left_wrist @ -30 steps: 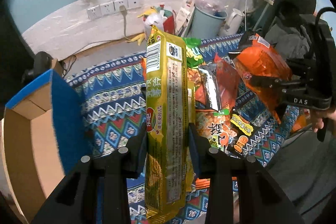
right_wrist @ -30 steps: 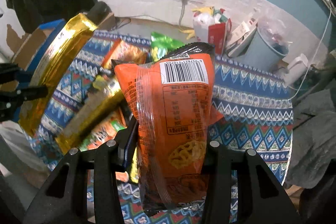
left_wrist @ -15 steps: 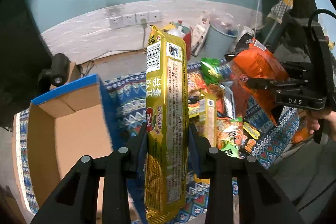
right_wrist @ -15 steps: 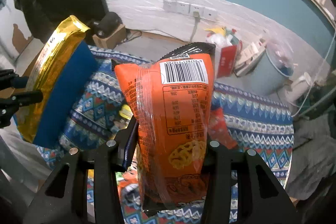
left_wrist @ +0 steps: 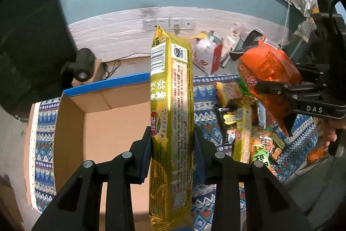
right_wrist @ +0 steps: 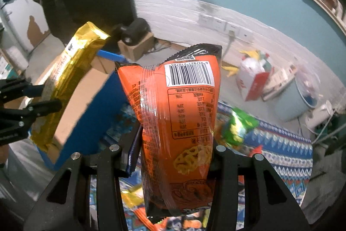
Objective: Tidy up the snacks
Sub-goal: 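Lift the yellow packet and orange bag and carry both over the cardboard box, then release the yellow packet with the left tool while the right tool drops the orange bag into the box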
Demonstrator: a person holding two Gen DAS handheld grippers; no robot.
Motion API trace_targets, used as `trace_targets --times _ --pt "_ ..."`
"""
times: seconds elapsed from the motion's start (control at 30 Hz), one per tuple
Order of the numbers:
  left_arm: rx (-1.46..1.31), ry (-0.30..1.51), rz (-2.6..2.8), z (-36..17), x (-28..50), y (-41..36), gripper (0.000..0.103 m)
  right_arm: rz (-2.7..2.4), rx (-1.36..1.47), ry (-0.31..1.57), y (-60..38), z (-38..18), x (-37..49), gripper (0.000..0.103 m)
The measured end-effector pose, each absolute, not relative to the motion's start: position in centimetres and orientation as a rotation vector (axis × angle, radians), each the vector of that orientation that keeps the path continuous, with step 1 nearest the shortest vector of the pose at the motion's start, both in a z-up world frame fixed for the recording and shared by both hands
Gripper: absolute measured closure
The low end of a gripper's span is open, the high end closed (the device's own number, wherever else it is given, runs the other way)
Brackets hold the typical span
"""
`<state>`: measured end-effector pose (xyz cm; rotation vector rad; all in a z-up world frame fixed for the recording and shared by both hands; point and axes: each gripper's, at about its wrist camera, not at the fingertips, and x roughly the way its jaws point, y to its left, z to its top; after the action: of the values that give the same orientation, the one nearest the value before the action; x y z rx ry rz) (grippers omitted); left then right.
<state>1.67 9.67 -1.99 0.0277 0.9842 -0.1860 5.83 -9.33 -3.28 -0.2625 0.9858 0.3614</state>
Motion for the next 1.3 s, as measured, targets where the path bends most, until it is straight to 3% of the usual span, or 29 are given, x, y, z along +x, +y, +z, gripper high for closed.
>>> trace_targets --times 0.93,1.07,1.3 --pt "-0.081 1.103 0.042 -7.8 1.7 22.6 0.066 0.571 -0.313 1.064 7.4 -7.2 8.6 0.059" --pt "-0.097 1.127 0.070 -8.9 1.7 23.9 0.074 0.592 -0.302 1.087 9.0 -8.0 8.9 0.059" --pt "-0.121 1.137 0.085 -8.6 1.3 24.7 0.072 0.610 -0.316 1.119 11.2 -9.6 9.4 0.059"
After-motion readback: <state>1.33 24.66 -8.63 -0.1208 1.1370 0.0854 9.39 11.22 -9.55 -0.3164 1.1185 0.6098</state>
